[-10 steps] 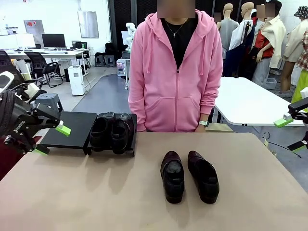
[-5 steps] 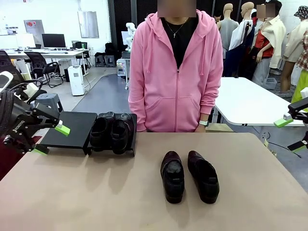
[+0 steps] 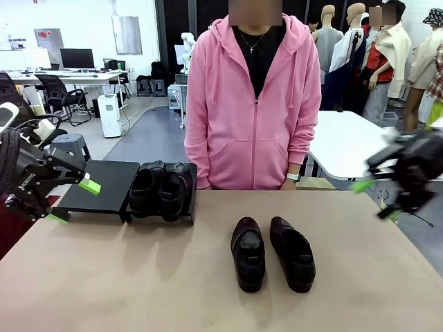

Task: Organize the shoes by placing them on the stand.
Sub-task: Pick up one Shoe and place it in the middle of the table.

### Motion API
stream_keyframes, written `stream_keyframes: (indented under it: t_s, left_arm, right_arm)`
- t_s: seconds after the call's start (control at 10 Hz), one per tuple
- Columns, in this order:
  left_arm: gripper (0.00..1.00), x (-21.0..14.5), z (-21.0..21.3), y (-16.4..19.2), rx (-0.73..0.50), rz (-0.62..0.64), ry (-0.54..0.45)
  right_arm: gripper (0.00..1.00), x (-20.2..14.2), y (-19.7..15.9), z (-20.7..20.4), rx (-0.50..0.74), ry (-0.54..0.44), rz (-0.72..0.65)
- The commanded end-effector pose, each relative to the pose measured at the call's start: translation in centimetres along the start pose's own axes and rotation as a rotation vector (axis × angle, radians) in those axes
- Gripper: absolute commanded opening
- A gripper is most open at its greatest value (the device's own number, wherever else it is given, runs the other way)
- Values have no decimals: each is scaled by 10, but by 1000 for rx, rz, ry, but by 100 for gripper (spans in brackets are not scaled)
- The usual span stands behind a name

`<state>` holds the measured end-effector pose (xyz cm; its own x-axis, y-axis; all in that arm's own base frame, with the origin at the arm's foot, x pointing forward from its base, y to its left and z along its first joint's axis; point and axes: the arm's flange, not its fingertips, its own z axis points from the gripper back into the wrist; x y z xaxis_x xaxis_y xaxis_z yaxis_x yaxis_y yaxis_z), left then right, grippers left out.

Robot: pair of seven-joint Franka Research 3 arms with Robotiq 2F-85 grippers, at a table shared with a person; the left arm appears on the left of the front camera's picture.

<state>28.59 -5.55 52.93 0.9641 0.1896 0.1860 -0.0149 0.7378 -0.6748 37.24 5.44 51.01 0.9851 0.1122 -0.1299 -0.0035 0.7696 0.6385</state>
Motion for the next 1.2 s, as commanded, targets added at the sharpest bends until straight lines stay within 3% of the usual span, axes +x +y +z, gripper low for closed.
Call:
stream_keyframes:
  t_s: [0.0, 0.1, 0.2, 0.3, 0.4, 0.5, 0.6, 0.8, 1.0, 1.1]
  left_arm:
    - [100, -1, 2, 0, -25, 2, 3]
    - [100, -1, 2, 0, -25, 2, 3]
    - [100, -1, 2, 0, -25, 2, 3]
    - [100, -1, 2, 0, -25, 2, 3]
    - [100, -1, 2, 0, -25, 2, 3]
    - [100, -1, 2, 0, -25, 2, 3]
    - [100, -1, 2, 0, -25, 2, 3]
    - [100, -1, 2, 0, -25, 2, 3]
    - [100, -1, 2, 0, -25, 2, 3]
    - [100, -1, 2, 0, -25, 2, 3]
  right_arm:
    - [100, 71, 78, -63, -314, 123, 5]
    - [100, 76, 115, -120, -383, 128, 28]
    - [100, 76, 127, -155, -434, 124, 51]
    - [100, 73, 124, -159, -454, 117, 53]
    - [100, 52, 138, -161, -331, 139, 65]
    - [100, 52, 138, -161, -331, 139, 65]
    - [100, 63, 140, -189, -402, 152, 76]
    - [100, 68, 140, -217, -542, -4, 32]
    - [100, 84, 121, -233, -561, -168, -132]
    - [100, 88, 113, -235, -579, -192, -190]
